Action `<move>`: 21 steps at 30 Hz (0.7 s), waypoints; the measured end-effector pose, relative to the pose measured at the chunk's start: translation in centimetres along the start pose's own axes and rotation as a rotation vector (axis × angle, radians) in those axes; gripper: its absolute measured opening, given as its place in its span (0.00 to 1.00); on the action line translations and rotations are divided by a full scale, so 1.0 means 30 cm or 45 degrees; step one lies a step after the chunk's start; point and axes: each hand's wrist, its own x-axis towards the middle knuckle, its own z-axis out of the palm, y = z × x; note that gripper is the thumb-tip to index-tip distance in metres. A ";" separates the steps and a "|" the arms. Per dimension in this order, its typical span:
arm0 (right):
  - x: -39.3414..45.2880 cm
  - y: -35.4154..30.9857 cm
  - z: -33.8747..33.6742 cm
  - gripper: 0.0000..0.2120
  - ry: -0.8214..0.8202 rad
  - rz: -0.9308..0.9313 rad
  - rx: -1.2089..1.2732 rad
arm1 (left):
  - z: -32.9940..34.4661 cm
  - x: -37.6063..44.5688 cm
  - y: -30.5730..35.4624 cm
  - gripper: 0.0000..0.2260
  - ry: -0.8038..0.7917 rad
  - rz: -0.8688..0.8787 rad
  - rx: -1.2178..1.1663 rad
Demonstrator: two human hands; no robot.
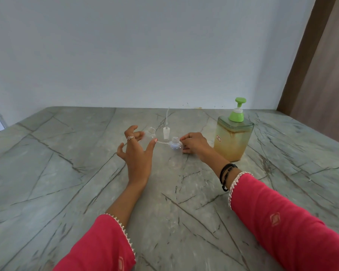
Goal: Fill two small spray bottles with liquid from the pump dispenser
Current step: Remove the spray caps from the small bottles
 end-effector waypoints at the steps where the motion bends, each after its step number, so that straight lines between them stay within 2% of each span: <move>1: 0.005 0.004 0.004 0.04 0.012 0.001 -0.016 | 0.000 0.000 0.000 0.24 -0.002 -0.005 -0.001; 10: 0.030 0.000 0.037 0.03 0.072 -0.058 -0.197 | 0.000 -0.001 -0.002 0.24 -0.017 -0.012 -0.003; 16: 0.025 0.000 0.031 0.02 0.056 -0.053 -0.178 | 0.003 0.001 -0.005 0.24 -0.021 -0.016 -0.002; 21: 0.025 -0.001 0.028 0.05 0.045 -0.048 -0.174 | 0.000 0.001 -0.005 0.24 -0.016 -0.019 -0.008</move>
